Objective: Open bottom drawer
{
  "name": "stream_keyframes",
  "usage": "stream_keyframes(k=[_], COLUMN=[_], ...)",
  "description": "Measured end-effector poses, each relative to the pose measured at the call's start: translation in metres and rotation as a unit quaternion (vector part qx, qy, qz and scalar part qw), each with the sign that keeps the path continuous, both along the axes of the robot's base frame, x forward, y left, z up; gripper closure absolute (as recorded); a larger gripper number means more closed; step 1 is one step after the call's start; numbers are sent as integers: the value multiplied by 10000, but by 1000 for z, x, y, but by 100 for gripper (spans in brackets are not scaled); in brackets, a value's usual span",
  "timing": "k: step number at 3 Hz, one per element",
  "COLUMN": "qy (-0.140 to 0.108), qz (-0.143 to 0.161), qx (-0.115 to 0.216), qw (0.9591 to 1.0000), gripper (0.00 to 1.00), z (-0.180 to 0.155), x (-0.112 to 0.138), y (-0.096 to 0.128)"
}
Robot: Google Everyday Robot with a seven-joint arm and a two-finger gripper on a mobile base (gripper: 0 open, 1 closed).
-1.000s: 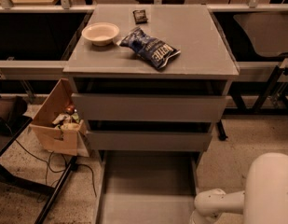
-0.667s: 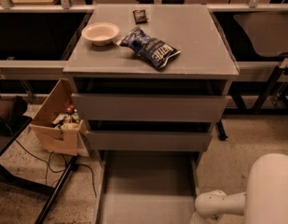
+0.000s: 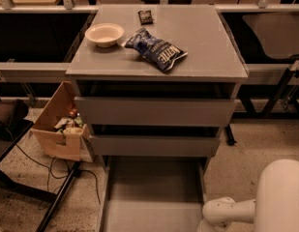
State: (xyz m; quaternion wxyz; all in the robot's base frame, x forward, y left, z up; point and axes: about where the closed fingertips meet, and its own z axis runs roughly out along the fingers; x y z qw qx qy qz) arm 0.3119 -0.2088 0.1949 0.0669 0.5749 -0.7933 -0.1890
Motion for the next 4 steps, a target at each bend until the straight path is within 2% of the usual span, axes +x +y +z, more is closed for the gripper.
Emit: stream_keyframes(k=[2,3,4], qy=[0,0,0], qz=[0,0,0], qx=[0,0,0], qw=[10000,10000,10000], gripper=[11,0,0], z=[0,0,0], x=[0,0,0], y=[0,0,0])
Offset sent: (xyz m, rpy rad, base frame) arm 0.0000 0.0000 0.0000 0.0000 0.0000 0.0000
